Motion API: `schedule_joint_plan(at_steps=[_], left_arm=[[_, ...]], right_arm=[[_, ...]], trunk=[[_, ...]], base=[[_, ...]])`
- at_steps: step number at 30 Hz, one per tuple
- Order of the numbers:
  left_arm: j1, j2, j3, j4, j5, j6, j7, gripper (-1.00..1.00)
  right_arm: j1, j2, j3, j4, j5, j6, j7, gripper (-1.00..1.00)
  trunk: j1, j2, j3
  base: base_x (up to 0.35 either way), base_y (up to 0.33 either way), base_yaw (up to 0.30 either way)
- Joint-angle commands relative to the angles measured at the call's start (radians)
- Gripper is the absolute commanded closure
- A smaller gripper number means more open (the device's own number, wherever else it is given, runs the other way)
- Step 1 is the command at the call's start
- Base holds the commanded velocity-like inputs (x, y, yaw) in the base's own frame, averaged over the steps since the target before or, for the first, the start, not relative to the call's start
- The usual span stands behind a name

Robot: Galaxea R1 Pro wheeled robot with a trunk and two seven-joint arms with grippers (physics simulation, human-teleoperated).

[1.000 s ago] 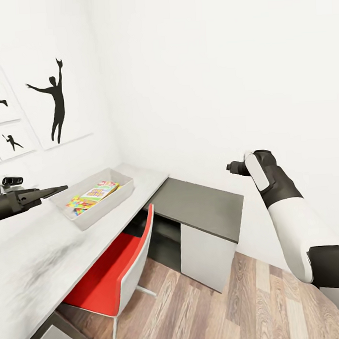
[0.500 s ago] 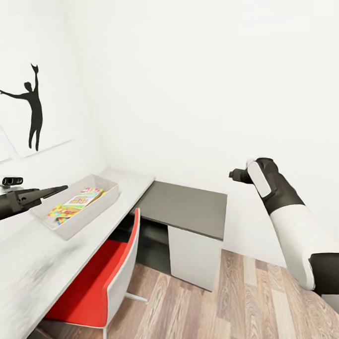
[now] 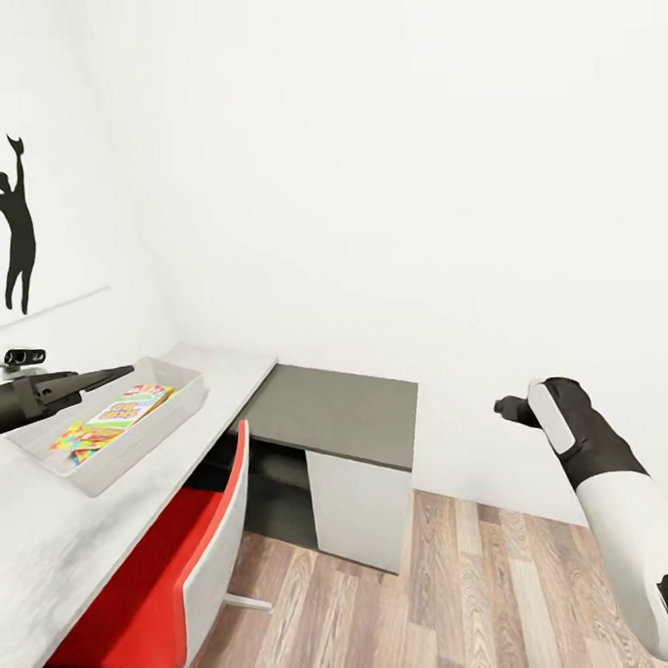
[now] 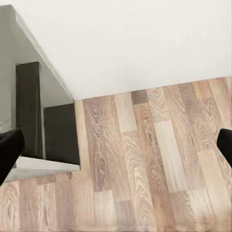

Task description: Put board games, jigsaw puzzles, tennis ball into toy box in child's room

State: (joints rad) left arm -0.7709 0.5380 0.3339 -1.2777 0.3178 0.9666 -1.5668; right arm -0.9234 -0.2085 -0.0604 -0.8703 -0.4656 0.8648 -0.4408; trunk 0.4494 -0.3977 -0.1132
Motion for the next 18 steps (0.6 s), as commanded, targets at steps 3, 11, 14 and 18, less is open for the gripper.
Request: schedule_joint_plan(at_steps=[3, 11, 14, 18], left_arm=[[-0.001, 0.0, 0.0, 0.0, 0.0, 0.011, -0.004, -1.0], [0.001, 0.001, 0.0, 0.0, -0.001, 0.011, -0.004, -1.0], [0.005, 0.004, 0.0, 0.0, -0.001, 0.011, -0.004, -1.0], [0.009, 0.007, 0.0, 0.0, 0.0, 0.011, -0.004, -1.0]], right_arm=[[0.087, -0.006, -0.031, -0.004, -0.012, -0.03, -0.009, -1.0], [0.298, -0.004, -0.063, 0.001, -0.007, -0.179, -0.012, -1.0], [0.366, 0.001, -0.064, 0.006, -0.007, -0.243, -0.012, -1.0], [0.438, 0.007, -0.063, 0.009, -0.011, -0.317, -0.012, -1.0]], trunk=[[0.001, -0.002, 0.002], [0.001, -0.002, 0.011], [0.001, -0.002, 0.013], [0.001, -0.002, 0.014]], base=[[-0.103, 0.0, -0.208], [-0.145, 0.0, -0.21], [-0.073, 0.0, -0.127], [-0.042, 0.0, -0.051]])
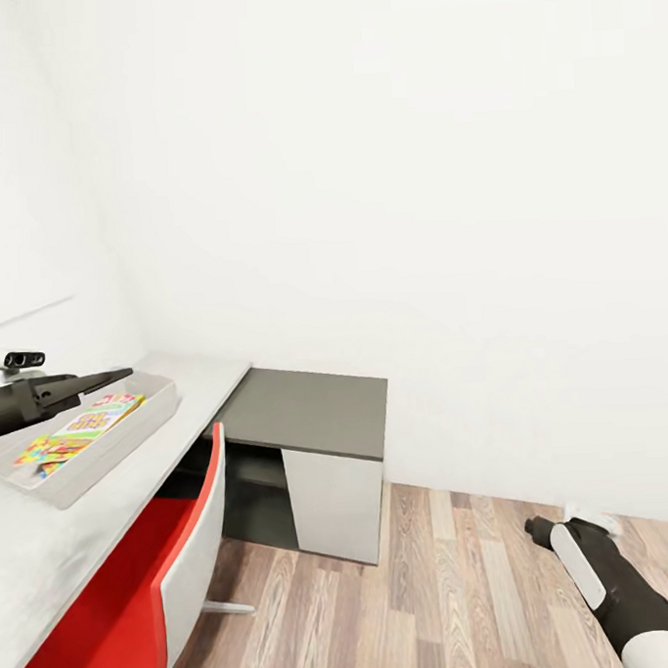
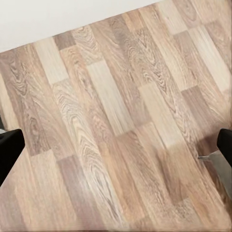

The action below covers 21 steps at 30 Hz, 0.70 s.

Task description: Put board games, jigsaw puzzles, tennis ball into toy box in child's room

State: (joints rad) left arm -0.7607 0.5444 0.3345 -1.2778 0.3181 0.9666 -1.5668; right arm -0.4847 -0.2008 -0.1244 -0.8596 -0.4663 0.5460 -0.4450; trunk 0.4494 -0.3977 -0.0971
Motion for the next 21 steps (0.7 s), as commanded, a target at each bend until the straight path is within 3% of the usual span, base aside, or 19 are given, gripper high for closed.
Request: schedule_joint_plan(at_steps=[1, 11, 15, 21], left_arm=[[0.0, 0.001, 0.0, 0.0, -0.001, 0.011, -0.004, -1.0], [0.002, 0.006, 0.0, 0.0, -0.001, 0.011, -0.004, -1.0], [0.005, 0.006, 0.0, 0.0, -0.001, 0.011, -0.004, -1.0], [0.007, 0.006, 0.0, 0.0, -0.001, 0.011, -0.004, -1.0]], right_arm=[[0.02, 0.005, 0.001, -0.001, -0.012, -0.018, -0.008, -1.0], [0.099, 0.067, -0.002, 0.017, -0.014, -0.106, -0.01, -1.0], [0.109, 0.073, -0.003, 0.052, -0.015, -0.126, -0.008, -1.0], [0.113, 0.075, -0.004, 0.163, -0.015, -0.243, -0.008, -1.0]], trunk=[[0.001, -0.002, -0.002], [0.001, -0.002, -0.012], [0.001, -0.002, -0.019], [0.001, -0.002, -0.026]], base=[[-0.079, 0.0, -0.021], [-0.139, 0.0, -0.006], [-0.137, 0.0, -0.001], [-0.103, 0.0, 0.0]])
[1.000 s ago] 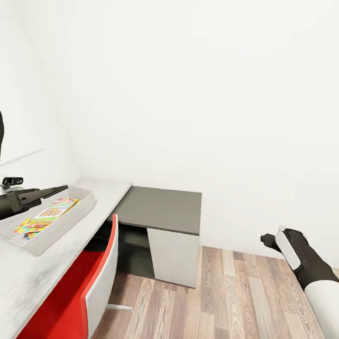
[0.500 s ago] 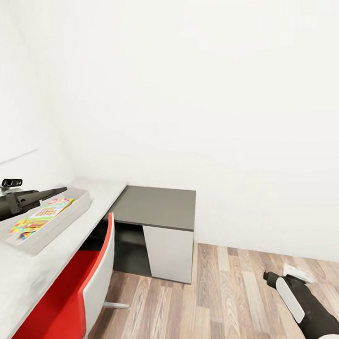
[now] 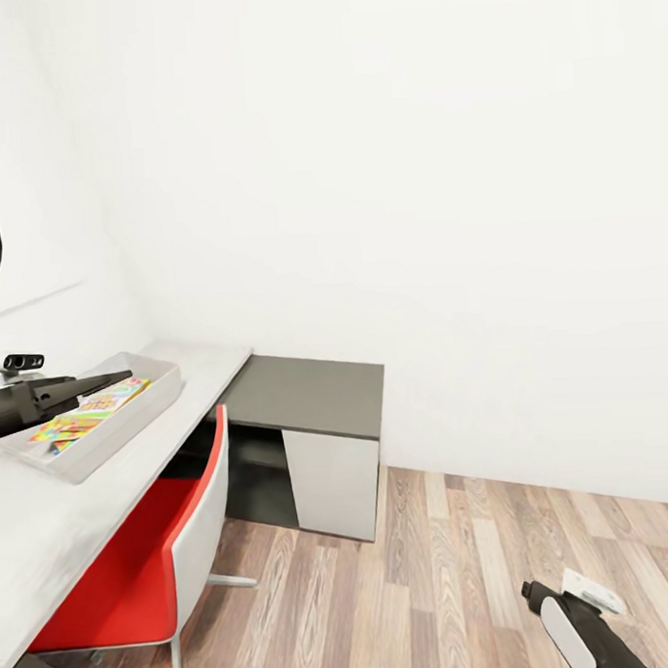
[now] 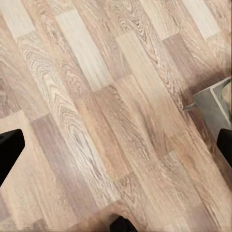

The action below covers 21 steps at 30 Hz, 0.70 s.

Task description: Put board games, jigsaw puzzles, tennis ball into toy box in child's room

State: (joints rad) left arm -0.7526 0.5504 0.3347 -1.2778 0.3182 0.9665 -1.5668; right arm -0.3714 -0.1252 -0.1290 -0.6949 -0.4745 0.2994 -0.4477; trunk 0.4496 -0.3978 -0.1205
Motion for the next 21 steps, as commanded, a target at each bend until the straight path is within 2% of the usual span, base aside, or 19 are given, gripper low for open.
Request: schedule_joint_plan(at_steps=[1, 6, 21], left_arm=[[-0.001, 0.0, 0.0, 0.0, -0.001, 0.011, -0.004, -1.0], [-0.001, 0.0, 0.0, 0.0, -0.001, 0.011, -0.004, -1.0], [-0.001, 0.0, 0.0, 0.0, -0.001, 0.011, -0.004, -1.0]], right_arm=[[0.0, 0.0, 0.001, 0.006, -0.007, -0.008, -0.005, -1.0], [0.0, 0.001, 0.005, 0.031, -0.005, -0.053, -0.004, -1.0], [0.0, 0.001, 0.005, 0.074, -0.005, -0.079, -0.003, -1.0]], trunk=[[0.0, -0.002, -0.003], [0.0, -0.002, -0.005], [0.0, -0.002, -0.015]], base=[[-0.088, 0.0, 0.0], [-0.074, 0.0, -0.095], [-0.008, 0.0, -0.239]])
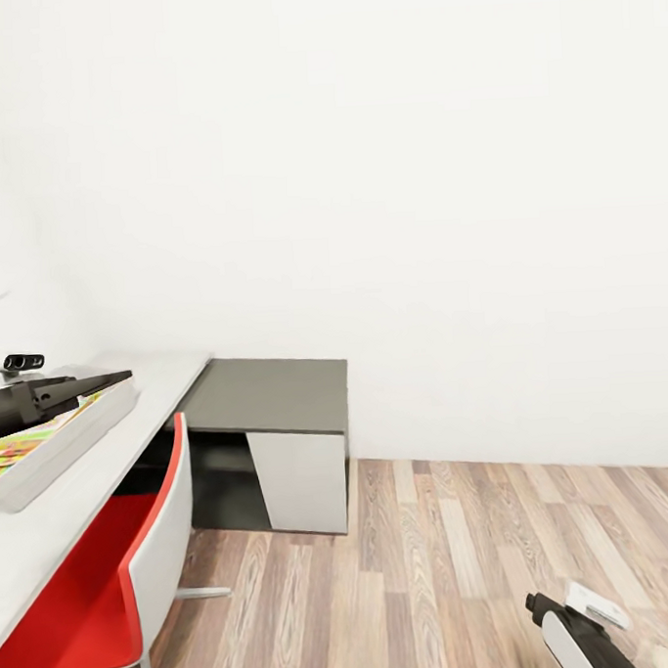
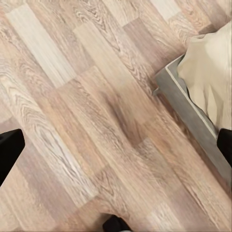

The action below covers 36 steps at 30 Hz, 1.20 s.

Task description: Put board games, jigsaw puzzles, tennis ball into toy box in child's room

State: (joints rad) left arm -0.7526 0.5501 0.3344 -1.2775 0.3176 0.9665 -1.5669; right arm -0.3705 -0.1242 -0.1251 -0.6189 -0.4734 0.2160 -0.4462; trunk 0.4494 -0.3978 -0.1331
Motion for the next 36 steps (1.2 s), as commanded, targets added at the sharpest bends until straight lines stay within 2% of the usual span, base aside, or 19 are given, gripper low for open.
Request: schedule_joint_plan(at_steps=[1, 14, 17, 24, 36], left_arm=[[-0.001, 0.001, 0.0, 0.0, 0.0, 0.011, -0.004, -1.0], [-0.001, 0.001, 0.0, 0.0, -0.001, 0.011, -0.004, -1.0], [-0.001, 0.001, 0.0, 0.0, -0.001, 0.011, -0.004, -1.0], [-0.001, 0.001, -0.001, 0.0, -0.002, 0.009, -0.004, -1.0], [-0.001, 0.001, -0.001, 0.001, -0.002, 0.009, -0.004, -1.0]], right_arm=[[-0.001, 0.0, 0.001, -0.001, -0.006, 0.002, -0.005, -1.0], [-0.001, 0.001, 0.008, 0.009, 0.001, -0.013, -0.004, -1.0], [-0.001, 0.002, 0.011, 0.015, 0.005, -0.014, 0.0, -1.0], [-0.001, 0.025, 0.014, 0.061, 0.032, -0.095, 0.047, -1.0], [-0.001, 0.038, 0.012, 0.076, 0.049, -0.11, 0.058, -1.0]], trunk=[[0.001, -0.002, -0.003], [0.001, -0.002, -0.013], [0.001, -0.002, -0.014], [0.001, -0.002, -0.015], [0.001, -0.002, -0.009]], base=[[0.0, 0.0, -0.25], [0.0, 0.0, -0.229], [0.0, 0.0, -0.067], [0.0, 0.0, -0.012], [0.0, 0.0, -0.074]])
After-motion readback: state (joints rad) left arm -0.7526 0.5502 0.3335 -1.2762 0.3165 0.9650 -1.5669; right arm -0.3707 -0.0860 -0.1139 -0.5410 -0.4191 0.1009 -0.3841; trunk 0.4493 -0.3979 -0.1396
